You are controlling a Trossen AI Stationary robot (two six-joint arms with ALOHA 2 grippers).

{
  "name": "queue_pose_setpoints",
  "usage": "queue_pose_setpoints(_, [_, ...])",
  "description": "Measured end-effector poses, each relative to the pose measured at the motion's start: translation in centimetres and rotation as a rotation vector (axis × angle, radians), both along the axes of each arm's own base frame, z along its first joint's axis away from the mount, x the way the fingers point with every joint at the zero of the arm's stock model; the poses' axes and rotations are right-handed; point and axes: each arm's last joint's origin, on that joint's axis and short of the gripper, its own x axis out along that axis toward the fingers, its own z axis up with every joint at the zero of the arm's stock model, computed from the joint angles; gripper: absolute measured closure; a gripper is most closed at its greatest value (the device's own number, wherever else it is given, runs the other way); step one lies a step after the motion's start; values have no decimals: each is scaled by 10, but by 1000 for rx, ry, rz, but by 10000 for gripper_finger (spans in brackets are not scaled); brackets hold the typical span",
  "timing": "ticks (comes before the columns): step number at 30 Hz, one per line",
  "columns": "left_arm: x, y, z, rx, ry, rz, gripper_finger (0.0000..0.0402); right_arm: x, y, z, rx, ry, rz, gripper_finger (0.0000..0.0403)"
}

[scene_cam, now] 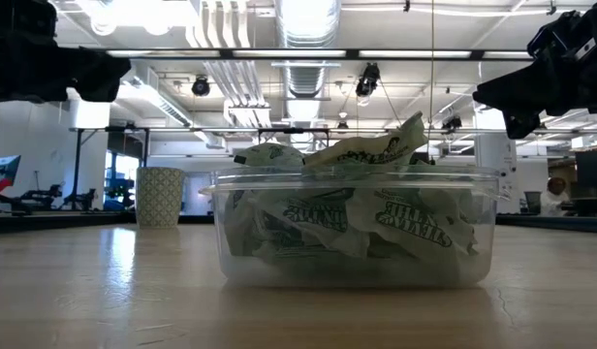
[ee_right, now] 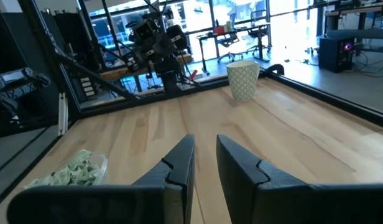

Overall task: Pick and place Stevia / Truvia into bins
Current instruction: Return to Home Position

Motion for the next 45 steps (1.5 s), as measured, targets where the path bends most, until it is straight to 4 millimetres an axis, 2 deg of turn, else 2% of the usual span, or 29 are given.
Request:
queue_pose_setpoints(20, [4,0,-5,29,56,-1,208,0,0,0,-9,2,3,344])
queue_pose_setpoints(33, [7,0,-9,32,101,-1,208,0,0,0,-362,40,15,344])
queue_pose_setpoints(45, [9,-1,-12,34,136,0,208,0,0,0,-343,37,13,344])
